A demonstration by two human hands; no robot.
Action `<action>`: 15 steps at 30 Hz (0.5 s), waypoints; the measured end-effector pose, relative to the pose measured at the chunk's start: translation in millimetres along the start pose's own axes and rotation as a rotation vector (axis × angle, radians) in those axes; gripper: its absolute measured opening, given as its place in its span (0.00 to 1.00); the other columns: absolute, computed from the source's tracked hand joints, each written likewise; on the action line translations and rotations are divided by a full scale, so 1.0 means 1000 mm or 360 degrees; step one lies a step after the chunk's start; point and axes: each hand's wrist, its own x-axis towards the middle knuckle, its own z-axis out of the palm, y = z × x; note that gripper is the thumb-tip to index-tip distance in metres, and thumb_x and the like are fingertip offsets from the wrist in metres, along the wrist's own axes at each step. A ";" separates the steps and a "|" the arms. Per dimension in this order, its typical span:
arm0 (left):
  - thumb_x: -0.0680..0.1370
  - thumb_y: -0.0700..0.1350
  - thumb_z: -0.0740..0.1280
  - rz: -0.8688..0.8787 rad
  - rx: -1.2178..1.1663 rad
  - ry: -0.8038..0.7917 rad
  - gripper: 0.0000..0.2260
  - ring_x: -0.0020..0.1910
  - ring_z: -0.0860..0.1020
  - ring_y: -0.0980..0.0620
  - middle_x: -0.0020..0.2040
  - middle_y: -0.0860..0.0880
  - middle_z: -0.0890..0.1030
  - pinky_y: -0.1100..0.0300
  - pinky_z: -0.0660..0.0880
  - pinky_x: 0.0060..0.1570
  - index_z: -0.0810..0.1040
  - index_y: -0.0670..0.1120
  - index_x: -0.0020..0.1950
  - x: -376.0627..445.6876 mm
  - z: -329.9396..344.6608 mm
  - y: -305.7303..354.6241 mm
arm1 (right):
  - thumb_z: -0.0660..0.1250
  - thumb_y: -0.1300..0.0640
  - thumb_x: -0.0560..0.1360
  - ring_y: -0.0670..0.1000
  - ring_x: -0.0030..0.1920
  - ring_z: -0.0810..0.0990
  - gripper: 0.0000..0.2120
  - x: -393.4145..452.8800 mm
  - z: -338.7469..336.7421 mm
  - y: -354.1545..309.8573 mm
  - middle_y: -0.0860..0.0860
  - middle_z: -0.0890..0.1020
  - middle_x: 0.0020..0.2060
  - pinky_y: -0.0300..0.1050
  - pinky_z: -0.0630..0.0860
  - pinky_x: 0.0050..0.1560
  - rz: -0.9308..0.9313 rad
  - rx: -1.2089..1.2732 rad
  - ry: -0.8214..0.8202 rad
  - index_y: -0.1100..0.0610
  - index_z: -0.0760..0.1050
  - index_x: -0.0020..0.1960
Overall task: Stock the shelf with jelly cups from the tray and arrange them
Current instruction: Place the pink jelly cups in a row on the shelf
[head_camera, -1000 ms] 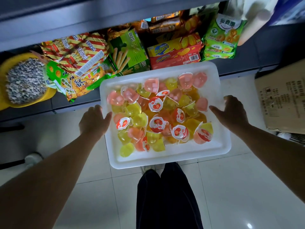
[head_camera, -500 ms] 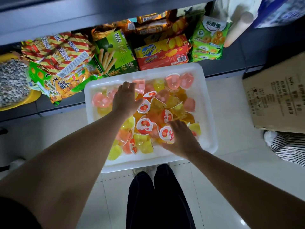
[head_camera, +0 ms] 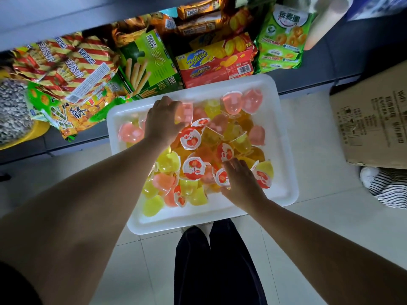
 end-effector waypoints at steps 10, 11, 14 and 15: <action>0.73 0.47 0.71 0.0047 -0.0054 -0.0073 0.21 0.55 0.78 0.41 0.58 0.41 0.79 0.50 0.74 0.51 0.70 0.41 0.62 -0.007 -0.002 0.003 | 0.76 0.61 0.62 0.60 0.56 0.75 0.29 -0.001 -0.008 0.010 0.58 0.78 0.55 0.53 0.75 0.54 -0.0025 0.0350 0.0135 0.63 0.74 0.62; 0.73 0.47 0.72 0.0028 -0.0076 -0.0084 0.22 0.55 0.78 0.41 0.58 0.41 0.79 0.50 0.74 0.51 0.70 0.41 0.62 -0.006 -0.001 0.003 | 0.76 0.62 0.62 0.60 0.55 0.75 0.28 -0.001 -0.010 0.011 0.58 0.79 0.54 0.51 0.75 0.54 -0.0014 0.0406 0.0168 0.63 0.74 0.61; 0.74 0.49 0.71 -0.0020 -0.0093 -0.0118 0.23 0.58 0.77 0.42 0.61 0.42 0.78 0.51 0.72 0.55 0.71 0.42 0.65 -0.004 -0.001 0.005 | 0.75 0.62 0.63 0.53 0.54 0.75 0.27 -0.002 -0.024 0.008 0.53 0.78 0.53 0.41 0.75 0.52 0.0136 0.0656 0.0279 0.59 0.74 0.60; 0.74 0.50 0.70 -0.0055 -0.0094 -0.0127 0.24 0.59 0.76 0.42 0.62 0.42 0.77 0.52 0.71 0.57 0.71 0.42 0.66 -0.005 -0.002 0.005 | 0.75 0.62 0.64 0.50 0.52 0.75 0.27 -0.002 -0.030 0.006 0.50 0.77 0.52 0.35 0.74 0.49 0.0232 0.0753 0.0279 0.57 0.72 0.61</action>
